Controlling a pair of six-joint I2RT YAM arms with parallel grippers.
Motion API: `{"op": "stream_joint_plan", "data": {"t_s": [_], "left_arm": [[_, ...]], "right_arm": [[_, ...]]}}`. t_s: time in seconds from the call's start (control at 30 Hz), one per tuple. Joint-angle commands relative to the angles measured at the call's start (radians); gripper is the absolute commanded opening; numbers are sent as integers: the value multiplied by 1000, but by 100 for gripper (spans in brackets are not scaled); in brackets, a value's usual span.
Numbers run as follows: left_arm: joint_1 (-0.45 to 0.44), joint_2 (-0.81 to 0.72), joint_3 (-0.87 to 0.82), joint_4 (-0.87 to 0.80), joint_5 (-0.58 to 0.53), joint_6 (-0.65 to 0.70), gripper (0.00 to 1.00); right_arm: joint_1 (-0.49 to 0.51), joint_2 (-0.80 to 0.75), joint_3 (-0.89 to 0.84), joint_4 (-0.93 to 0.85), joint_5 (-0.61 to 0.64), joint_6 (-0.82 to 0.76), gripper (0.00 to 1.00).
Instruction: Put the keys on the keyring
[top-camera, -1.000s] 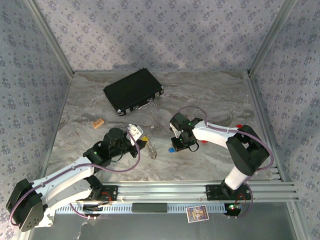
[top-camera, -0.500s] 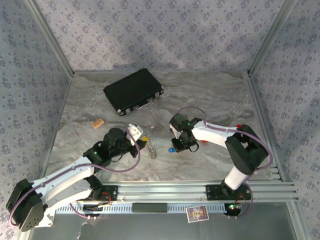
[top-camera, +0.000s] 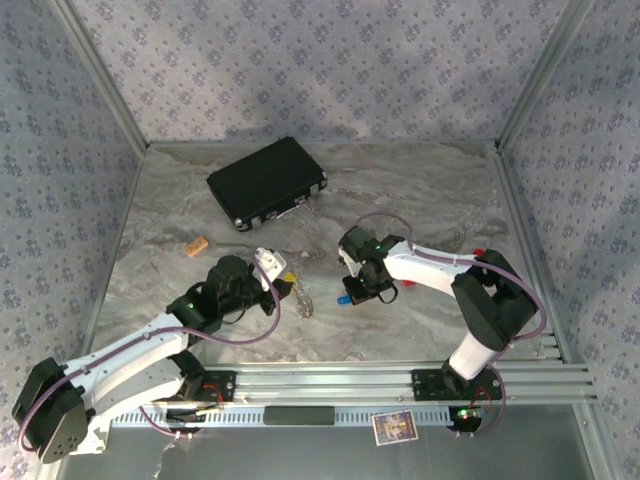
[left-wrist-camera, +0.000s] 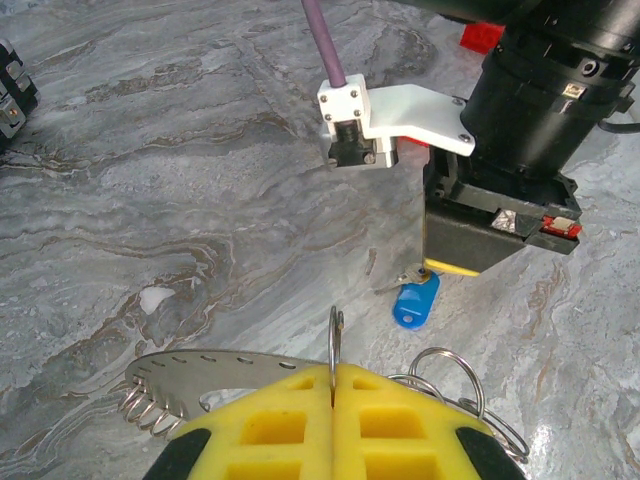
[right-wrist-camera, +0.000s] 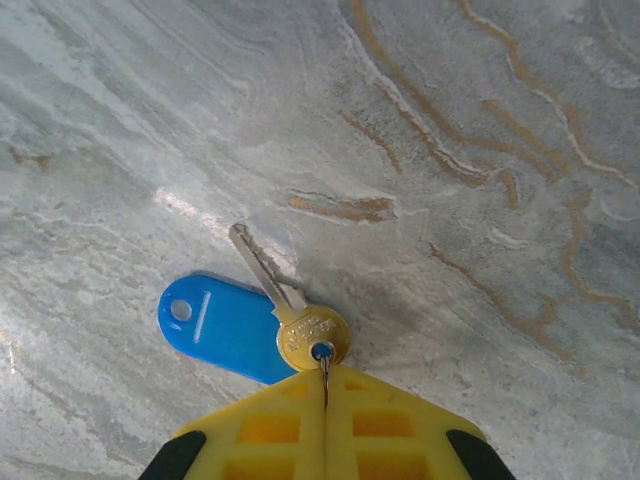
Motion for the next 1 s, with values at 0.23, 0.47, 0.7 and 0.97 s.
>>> {"op": "stream_joint_plan", "data": {"t_s": [0.23, 0.47, 0.7, 0.97], "left_arm": [[-4, -34, 33, 13, 29, -15, 0], [-4, -24, 46, 24, 27, -73, 0], [-3, -17, 51, 41, 67, -40, 0], [-10, 2, 32, 81, 91, 65, 0]], "right_arm": [[16, -300, -57, 169, 18, -165, 0], [16, -433, -52, 245, -116, -393, 0], [64, -450, -31, 309, -186, -548, 0], [122, -401, -22, 364, -230, -626, 0]]}}
